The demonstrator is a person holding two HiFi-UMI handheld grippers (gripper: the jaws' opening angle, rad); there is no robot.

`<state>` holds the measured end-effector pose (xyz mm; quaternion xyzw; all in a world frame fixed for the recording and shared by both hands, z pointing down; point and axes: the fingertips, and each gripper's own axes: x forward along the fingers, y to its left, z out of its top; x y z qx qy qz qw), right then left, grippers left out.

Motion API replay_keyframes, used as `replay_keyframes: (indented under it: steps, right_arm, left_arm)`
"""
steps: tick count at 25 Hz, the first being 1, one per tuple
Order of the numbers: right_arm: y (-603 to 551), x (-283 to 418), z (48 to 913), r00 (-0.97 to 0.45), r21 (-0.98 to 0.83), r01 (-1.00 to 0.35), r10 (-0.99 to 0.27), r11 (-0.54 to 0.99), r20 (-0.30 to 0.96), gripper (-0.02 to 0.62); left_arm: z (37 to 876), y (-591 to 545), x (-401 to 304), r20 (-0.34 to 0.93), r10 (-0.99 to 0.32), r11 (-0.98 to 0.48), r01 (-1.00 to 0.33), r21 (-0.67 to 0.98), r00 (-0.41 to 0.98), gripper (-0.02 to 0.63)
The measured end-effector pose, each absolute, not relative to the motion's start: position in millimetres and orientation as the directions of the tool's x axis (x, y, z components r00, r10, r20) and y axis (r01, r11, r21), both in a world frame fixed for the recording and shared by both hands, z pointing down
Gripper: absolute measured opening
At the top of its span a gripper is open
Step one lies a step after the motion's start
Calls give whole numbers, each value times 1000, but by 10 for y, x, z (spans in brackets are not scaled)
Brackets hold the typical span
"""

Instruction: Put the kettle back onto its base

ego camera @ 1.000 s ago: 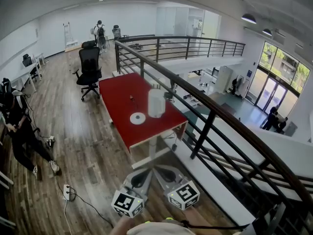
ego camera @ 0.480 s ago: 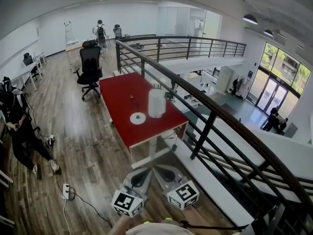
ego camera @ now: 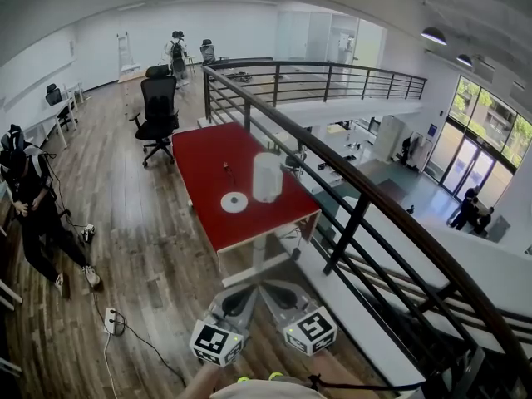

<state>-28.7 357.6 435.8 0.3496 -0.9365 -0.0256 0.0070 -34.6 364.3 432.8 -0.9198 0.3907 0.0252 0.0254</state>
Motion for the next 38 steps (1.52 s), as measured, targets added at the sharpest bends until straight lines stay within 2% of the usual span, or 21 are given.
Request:
replay_keyframes:
  steps: [22,38]
  right_arm:
    - [3177,466,4444,-800,27,-599,-599,800,-3,6]
    - [2825,457,4503,-805,23,-592,-593,805,7,6]
  left_arm:
    - [4351,3267,402,-69,-808,-582,-810,-69,586,-9]
    - [4431,2906,386,-66,-818,-570,-821,-45,571,-9]
